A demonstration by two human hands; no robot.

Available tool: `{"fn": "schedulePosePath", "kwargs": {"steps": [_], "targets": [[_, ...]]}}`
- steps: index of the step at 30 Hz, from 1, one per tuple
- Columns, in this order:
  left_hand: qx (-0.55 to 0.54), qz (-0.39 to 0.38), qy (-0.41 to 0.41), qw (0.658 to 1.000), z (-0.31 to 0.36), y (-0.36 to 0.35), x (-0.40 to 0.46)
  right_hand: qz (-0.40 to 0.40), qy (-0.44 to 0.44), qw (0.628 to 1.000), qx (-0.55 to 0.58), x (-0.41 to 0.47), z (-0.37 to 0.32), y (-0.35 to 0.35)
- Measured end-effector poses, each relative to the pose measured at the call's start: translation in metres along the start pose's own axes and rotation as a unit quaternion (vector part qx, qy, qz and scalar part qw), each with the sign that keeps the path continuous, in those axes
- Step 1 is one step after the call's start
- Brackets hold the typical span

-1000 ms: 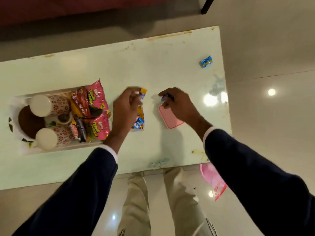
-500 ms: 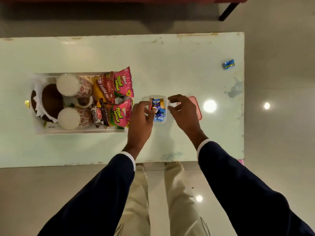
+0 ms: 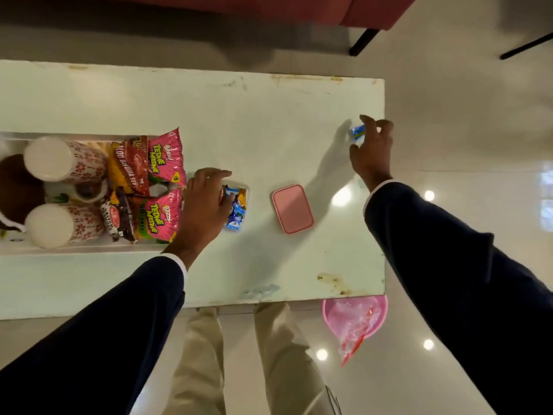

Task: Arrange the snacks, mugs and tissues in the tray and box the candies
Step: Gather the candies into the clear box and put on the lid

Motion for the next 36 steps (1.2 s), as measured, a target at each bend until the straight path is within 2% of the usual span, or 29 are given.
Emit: {"fn": "schedulePosePath", "kwargs": {"steps": [4, 8, 10, 13, 17, 24, 27, 29, 31, 33, 36], "targets": [[-0.046, -0.020, 0.018, 0.999, -0.006, -0.002, -0.006, -0.033, 0.026, 0.997, -0.066, 0.012, 0.003, -0.005], [-0.072, -0.016, 0.071, 0.995, -0.011, -0.004, -0.009, -0.047, 0.045, 0.995, -0.070, 0.000, 0.000, -0.014], [-0.092, -0.018, 0.092, 0.991, -0.012, -0.003, -0.011, -0.079, 0.022, 0.996, -0.024, -0.009, -0.002, -0.019], [-0.100, -0.009, 0.091, 0.991, -0.014, -0.001, -0.014, -0.123, -0.036, 0.983, 0.130, -0.036, -0.015, -0.027], [-0.114, -0.003, 0.109, 0.988, -0.016, -0.002, -0.016, -0.149, -0.026, 0.957, 0.246, -0.093, -0.053, -0.045], [-0.155, 0.005, 0.128, 0.980, -0.018, -0.005, -0.022, -0.242, 0.041, 0.925, 0.290, -0.168, -0.112, -0.086], [-0.173, 0.003, 0.130, 0.976, -0.018, -0.007, -0.024, -0.205, 0.014, 0.930, 0.306, -0.179, -0.104, -0.091], [-0.187, 0.001, 0.136, 0.973, -0.020, -0.007, -0.025, -0.136, -0.021, 0.948, 0.286, -0.182, -0.088, -0.087], [-0.194, -0.005, 0.138, 0.971, -0.021, -0.007, -0.026, -0.077, -0.054, 0.972, 0.213, -0.182, -0.067, -0.083], [-0.190, -0.012, 0.131, 0.973, -0.023, -0.008, -0.027, -0.069, -0.059, 0.991, 0.094, -0.180, -0.047, -0.086], [-0.185, -0.020, 0.118, 0.975, -0.026, -0.008, -0.029, -0.086, -0.030, 0.995, -0.028, -0.178, -0.035, -0.096]]}}
Point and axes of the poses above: each hand's wrist, its own x-axis towards the middle knuckle, its own y-axis out of the back of the hand, z = x × y, the point moved 1 cm from there along x, towards the middle knuckle, and after that the axes turned 8 degrees about -z, right-handed, at the moved point
